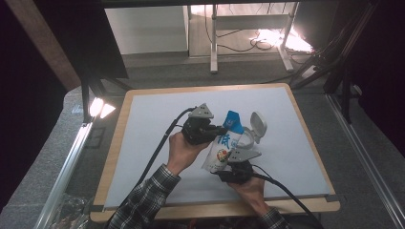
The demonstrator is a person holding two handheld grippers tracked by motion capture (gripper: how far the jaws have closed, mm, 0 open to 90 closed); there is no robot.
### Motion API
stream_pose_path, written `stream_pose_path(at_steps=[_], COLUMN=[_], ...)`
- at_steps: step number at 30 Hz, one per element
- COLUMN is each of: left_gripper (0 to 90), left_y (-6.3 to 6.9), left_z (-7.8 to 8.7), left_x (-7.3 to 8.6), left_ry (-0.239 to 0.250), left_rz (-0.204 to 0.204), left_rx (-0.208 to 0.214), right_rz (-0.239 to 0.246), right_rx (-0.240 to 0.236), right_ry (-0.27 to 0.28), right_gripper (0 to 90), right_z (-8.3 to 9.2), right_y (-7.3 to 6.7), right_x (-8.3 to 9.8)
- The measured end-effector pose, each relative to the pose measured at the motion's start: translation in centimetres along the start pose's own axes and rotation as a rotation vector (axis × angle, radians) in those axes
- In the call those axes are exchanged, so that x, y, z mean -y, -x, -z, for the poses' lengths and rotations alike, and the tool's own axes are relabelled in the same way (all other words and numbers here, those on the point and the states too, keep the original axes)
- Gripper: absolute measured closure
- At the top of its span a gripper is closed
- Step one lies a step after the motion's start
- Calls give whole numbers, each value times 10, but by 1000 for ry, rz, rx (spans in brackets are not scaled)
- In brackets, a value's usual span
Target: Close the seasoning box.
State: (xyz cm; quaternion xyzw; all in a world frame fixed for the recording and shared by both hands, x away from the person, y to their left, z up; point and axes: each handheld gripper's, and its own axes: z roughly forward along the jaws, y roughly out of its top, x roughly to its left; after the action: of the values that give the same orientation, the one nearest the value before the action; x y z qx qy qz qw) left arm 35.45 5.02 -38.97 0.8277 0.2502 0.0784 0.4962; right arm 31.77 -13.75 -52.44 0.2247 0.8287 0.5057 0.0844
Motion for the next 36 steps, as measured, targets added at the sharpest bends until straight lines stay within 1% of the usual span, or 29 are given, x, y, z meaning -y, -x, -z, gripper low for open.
stream_pose_path(at_steps=[5,8,15,17,19,23,27,30,31,32,36], left_gripper=[900,900,900,900,900,900,900,900,900,900,900], left_y=[-1,-2,0,-1,-2,-5,-5,-5,-5,-6,-8], left_z=[-6,-9,-15,-17,-17,-19,-22,-24,-25,-26,-29], left_x=[-5,-7,-13,-14,-15,-17,-19,-20,-21,-21,-21], left_ry=[-19,-22,-35,-38,-43,-48,-55,-62,-55,-60,-60], left_rz=[-5,-1,-10,-12,-14,-3,-3,-10,-2,-8,-3], left_rx=[-7,-7,-11,-16,-19,-14,-7,-9,-10,-11,-12], right_rz=[-6,-8,-11,-17,-34,-54,-51,-50,-48,-45,-43], right_rx=[-19,-28,-41,-55,-70,-96,-113,-116,-117,-114,-121], right_ry=[-2,-5,-7,-4,6,17,28,25,27,27,23], right_gripper=[593,592,581,578,578,578,579,579,578,578,579], right_z=[1,2,3,4,3,4,4,4,4,4,4], right_y=[2,3,4,5,6,7,7,5,5,5,6], right_x=[0,-1,-2,-3,-3,-4,-5,-5,-6,-6,-7])
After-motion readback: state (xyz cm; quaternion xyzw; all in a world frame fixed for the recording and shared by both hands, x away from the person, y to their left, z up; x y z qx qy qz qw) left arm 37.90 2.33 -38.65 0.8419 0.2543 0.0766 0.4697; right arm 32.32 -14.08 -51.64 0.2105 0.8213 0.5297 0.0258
